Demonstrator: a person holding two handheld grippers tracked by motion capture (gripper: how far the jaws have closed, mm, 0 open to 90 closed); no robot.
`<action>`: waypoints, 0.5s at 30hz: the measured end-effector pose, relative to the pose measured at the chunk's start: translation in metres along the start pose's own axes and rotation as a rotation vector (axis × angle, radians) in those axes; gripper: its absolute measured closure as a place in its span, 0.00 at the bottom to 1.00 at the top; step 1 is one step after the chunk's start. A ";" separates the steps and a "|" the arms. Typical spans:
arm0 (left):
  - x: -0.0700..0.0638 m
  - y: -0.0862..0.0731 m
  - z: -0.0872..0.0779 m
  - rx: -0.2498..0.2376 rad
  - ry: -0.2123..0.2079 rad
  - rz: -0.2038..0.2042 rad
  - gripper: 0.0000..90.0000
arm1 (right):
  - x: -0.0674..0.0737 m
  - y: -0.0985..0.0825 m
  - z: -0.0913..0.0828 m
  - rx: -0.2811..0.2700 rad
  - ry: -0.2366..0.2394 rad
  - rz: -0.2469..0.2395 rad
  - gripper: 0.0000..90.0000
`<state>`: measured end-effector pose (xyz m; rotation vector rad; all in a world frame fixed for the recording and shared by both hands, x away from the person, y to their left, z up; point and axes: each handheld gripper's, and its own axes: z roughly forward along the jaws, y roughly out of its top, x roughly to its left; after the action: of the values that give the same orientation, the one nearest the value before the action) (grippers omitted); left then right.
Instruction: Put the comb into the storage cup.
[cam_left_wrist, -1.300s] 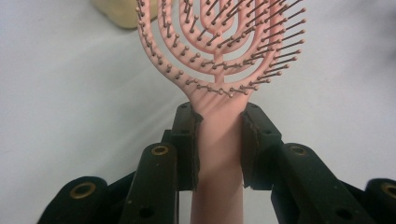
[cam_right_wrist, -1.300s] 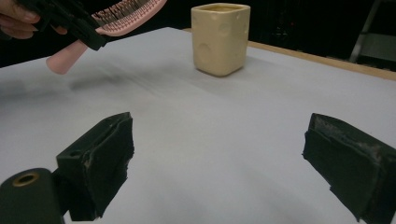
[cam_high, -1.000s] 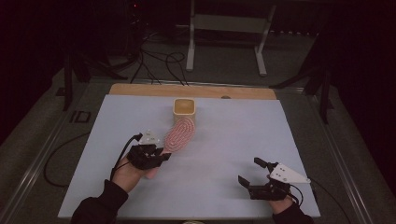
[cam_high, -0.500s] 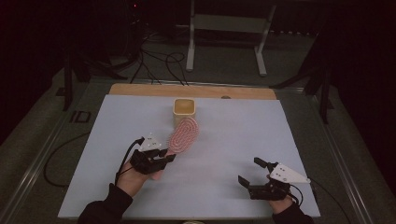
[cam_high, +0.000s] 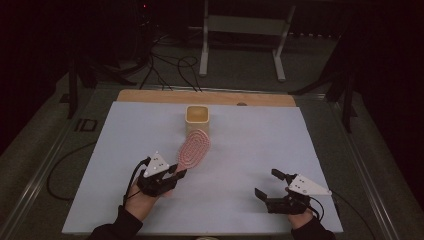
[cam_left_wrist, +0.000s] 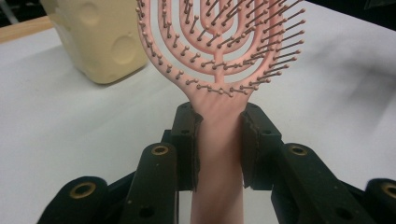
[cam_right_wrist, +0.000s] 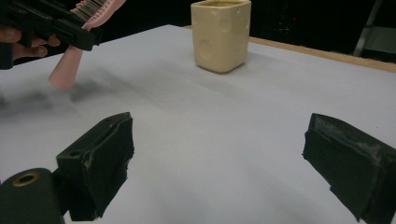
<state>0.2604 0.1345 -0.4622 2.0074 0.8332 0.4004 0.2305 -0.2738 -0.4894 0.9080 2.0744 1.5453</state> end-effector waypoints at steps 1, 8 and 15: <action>-0.003 -0.002 -0.001 0.000 0.028 0.016 0.79 | 0.000 0.000 0.000 -0.001 0.002 0.002 0.09; -0.007 -0.010 -0.001 -0.012 0.050 0.019 0.79 | 0.000 0.002 0.000 0.005 0.002 0.006 0.09; -0.005 -0.016 -0.001 -0.017 0.059 0.008 0.79 | 0.001 0.007 -0.003 0.008 -0.010 0.007 0.09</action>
<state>0.2495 0.1375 -0.4743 1.9923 0.8553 0.4722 0.2297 -0.2738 -0.4813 0.9249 2.0748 1.5339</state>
